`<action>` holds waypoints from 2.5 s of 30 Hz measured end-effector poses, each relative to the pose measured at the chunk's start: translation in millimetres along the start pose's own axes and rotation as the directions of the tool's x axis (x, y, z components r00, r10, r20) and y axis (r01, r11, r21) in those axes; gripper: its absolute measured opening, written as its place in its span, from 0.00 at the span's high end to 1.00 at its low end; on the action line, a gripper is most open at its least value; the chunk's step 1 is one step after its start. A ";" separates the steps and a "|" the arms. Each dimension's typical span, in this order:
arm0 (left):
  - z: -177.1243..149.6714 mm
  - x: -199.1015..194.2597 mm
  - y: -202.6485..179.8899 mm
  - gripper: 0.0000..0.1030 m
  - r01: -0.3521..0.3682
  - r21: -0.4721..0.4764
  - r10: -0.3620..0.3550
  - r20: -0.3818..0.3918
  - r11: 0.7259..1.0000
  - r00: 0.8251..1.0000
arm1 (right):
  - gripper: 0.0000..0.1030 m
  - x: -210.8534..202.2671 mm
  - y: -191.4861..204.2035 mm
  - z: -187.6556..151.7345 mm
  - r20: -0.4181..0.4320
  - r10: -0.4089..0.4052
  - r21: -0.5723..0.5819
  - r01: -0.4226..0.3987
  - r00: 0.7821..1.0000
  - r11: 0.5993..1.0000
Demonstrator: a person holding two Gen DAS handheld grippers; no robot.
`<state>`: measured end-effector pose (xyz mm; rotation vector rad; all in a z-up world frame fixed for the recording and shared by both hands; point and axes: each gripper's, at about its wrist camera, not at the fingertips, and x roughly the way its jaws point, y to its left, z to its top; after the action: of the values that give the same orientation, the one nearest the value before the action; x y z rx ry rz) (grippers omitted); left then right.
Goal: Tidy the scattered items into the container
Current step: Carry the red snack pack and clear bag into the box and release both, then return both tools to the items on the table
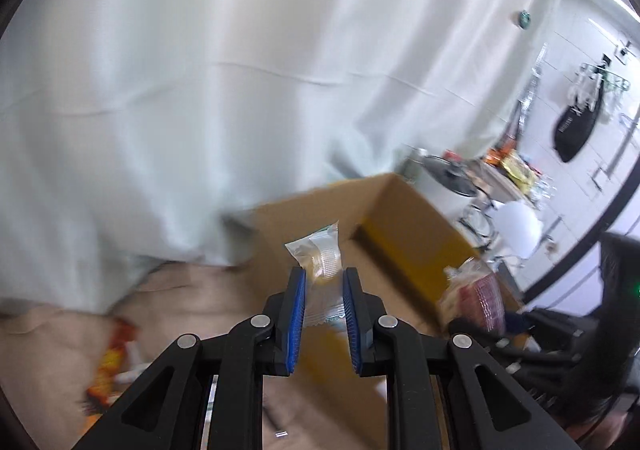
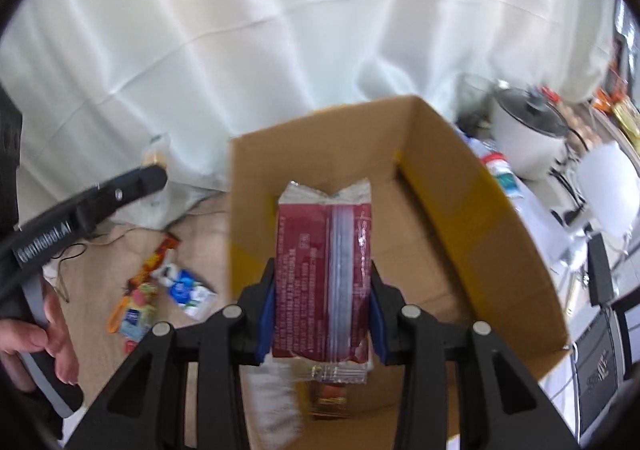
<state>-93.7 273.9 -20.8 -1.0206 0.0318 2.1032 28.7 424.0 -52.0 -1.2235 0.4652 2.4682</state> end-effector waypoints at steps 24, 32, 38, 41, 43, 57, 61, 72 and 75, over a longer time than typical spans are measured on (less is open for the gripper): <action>-21.8 115.2 -80.0 0.81 -0.012 0.150 0.049 -0.245 0.989 0.968 | 0.48 46.2 -73.4 -41.0 -0.191 -0.064 0.130 0.090 0.979 0.987; -22.6 115.7 -74.9 0.80 -0.021 0.125 0.056 -0.281 0.992 0.958 | 0.09 26.9 -63.2 -41.5 -0.147 -0.130 0.064 0.140 0.981 0.988; -19.1 119.2 -77.7 0.53 -0.067 0.174 0.119 -0.304 0.982 0.945 | 0.00 14.1 -60.1 -45.0 -0.125 -0.168 0.009 0.171 0.978 0.985; -18.7 118.4 -78.4 0.00 -0.063 0.176 0.115 -0.305 0.982 0.946 | 0.00 10.7 -60.7 -47.9 -0.129 -0.161 0.001 0.163 0.978 0.987; -18.1 114.9 -80.4 0.00 -0.067 0.186 0.119 -0.286 0.980 0.951 | 0.00 9.7 -62.6 -49.6 -0.133 -0.155 0.003 0.157 0.979 0.988; 6.2 17.8 -46.6 0.00 -0.106 0.074 0.111 -0.071 0.992 0.991 | 0.00 -45.0 -19.8 -30.3 0.072 -0.177 -0.068 0.182 0.982 0.981; 7.1 -49.7 0.8 0.00 -0.187 0.007 0.186 0.036 0.982 0.982 | 0.00 -64.7 19.5 -12.2 0.183 -0.124 -0.103 0.144 0.975 0.984; -66.9 -166.8 139.4 0.00 -0.396 -0.207 0.417 0.068 0.895 0.906 | 0.00 -55.5 170.3 -1.0 0.229 0.130 -0.368 -0.038 0.965 0.929; -107.4 -166.6 166.1 0.05 -0.402 -0.229 0.412 -0.002 0.887 0.911 | 0.00 -37.2 200.0 -9.6 0.170 0.184 -0.393 -0.105 0.968 0.913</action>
<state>-70.6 16.4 -29.7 -1.1775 -0.0173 2.5601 -32.0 236.6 -0.2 -1.0818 0.0145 2.8714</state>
